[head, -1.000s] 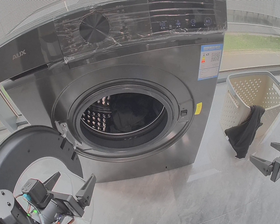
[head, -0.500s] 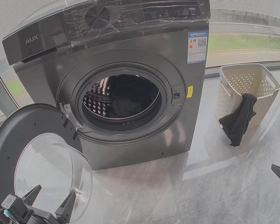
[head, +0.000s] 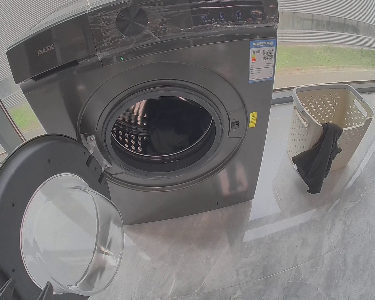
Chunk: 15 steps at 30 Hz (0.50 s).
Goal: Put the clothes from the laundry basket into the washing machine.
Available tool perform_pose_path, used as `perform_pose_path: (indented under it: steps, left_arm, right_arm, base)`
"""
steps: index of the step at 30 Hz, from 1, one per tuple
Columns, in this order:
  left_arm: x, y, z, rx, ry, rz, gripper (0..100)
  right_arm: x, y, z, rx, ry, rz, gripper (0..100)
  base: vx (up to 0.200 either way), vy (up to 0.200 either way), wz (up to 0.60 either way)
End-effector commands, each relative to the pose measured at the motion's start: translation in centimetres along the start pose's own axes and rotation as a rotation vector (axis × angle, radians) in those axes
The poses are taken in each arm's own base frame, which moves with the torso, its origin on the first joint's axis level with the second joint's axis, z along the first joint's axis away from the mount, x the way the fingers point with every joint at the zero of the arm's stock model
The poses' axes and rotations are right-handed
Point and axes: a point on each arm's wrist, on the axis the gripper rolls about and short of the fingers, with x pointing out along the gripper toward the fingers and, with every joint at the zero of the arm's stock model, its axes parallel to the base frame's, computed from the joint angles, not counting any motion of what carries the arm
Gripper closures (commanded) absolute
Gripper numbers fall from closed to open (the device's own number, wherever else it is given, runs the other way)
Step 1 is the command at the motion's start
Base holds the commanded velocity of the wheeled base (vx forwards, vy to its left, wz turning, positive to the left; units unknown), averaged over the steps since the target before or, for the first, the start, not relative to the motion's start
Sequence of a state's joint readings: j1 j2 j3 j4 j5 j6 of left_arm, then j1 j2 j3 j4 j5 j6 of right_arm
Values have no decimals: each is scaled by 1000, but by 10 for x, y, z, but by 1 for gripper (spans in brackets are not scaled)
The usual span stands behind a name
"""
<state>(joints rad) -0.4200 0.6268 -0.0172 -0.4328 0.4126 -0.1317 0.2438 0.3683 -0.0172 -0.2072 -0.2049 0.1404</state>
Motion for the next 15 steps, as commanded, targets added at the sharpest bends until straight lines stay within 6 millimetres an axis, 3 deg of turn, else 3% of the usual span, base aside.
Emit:
perform_pose_path:
  steps: [1,8,15]
  left_arm:
    - [-29,16,-20,-45,-76,117,0]
    - [-37,21,-36,-34,-30,139,0]
    - [-54,20,-42,-60,-197,321,0]
  right_arm:
    - [-26,-3,-23,-45,-146,-57,0]
    - [-31,-1,-31,-62,-154,-71,0]
    - [-31,-1,-32,-78,-144,-62,0]
  base:
    - [0,0,0]
    - [0,0,0]
    - [0,0,0]
